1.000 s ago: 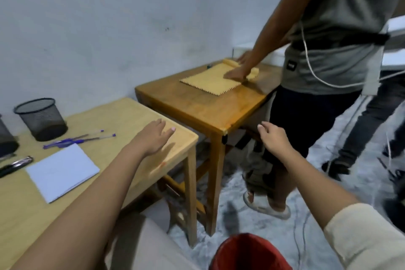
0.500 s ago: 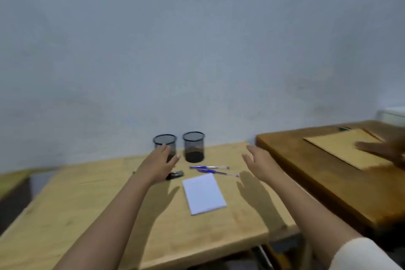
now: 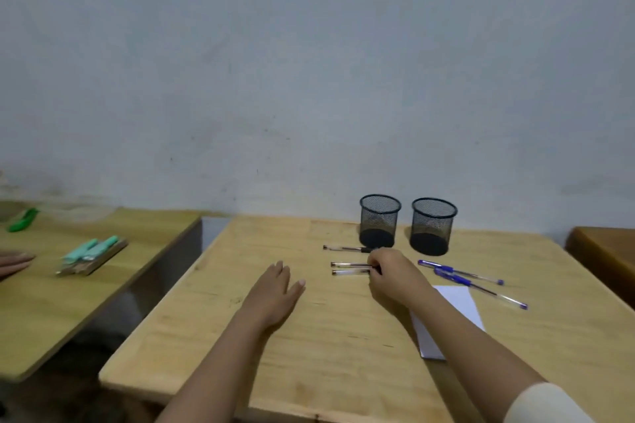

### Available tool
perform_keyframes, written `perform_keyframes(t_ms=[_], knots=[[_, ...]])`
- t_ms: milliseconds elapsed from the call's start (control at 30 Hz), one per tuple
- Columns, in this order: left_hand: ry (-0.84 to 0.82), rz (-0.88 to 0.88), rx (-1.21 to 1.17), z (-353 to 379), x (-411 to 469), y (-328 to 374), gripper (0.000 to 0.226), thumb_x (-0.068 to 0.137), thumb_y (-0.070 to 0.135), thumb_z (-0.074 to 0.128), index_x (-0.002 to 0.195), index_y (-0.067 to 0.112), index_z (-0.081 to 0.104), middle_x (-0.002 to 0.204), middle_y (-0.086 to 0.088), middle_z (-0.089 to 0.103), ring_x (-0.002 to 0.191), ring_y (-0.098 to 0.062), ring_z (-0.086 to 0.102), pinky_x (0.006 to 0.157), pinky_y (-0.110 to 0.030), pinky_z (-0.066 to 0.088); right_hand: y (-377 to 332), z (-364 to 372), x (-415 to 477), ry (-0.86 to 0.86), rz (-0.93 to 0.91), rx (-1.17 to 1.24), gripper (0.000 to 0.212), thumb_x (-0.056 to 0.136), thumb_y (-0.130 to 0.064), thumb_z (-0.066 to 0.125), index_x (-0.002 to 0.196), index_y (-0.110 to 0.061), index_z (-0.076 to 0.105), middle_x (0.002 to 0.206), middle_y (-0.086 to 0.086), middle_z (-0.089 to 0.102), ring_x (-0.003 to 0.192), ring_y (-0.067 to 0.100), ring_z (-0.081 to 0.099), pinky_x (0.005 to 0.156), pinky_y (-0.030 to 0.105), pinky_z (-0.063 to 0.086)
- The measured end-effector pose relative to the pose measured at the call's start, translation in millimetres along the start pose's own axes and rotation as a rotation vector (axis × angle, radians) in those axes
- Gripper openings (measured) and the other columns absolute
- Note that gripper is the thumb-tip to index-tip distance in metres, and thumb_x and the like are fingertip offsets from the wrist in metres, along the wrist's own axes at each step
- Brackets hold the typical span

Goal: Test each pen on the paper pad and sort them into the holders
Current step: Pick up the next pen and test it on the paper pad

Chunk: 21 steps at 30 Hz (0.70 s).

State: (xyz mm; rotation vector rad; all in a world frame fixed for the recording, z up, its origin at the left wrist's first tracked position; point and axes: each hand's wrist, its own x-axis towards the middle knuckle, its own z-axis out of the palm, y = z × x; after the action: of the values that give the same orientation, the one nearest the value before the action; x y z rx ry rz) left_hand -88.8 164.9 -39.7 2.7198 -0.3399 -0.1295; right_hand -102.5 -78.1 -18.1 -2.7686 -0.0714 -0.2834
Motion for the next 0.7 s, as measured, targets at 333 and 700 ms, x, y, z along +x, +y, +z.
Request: perform_keyframes(t_ms=[333, 700], knots=[[0.061, -0.024, 0.112, 24, 8, -6, 0.067, 0.098, 0.052, 0.020, 0.150, 0.011, 0.010, 0.160, -0.006, 0.003, 0.147, -0.019, 0.002, 0.119, -0.035, 0.004, 7, 16, 22, -0.057, -0.063, 0.036, 0.014, 0.089, -0.013, 0.053, 0.096, -0.013, 0.064, 0.101, 0.005, 0.057, 0.091, 0.021, 0.055, 0.078, 0.033, 0.048], [0.237, 0.225, -0.864, -8, 1, 53, 0.020, 0.093, 0.021, 0.056, 0.111, 0.028, 0.062, 0.110, 0.008, 0.064, 0.098, -0.004, 0.059, 0.077, -0.011, 0.044, -56, -9, 9, 0.136, 0.135, 1.437, 0.005, 0.084, 0.008, 0.058, 0.088, 0.006, 0.057, 0.084, 0.012, 0.063, 0.077, 0.016, 0.066, 0.070, 0.022, 0.058]])
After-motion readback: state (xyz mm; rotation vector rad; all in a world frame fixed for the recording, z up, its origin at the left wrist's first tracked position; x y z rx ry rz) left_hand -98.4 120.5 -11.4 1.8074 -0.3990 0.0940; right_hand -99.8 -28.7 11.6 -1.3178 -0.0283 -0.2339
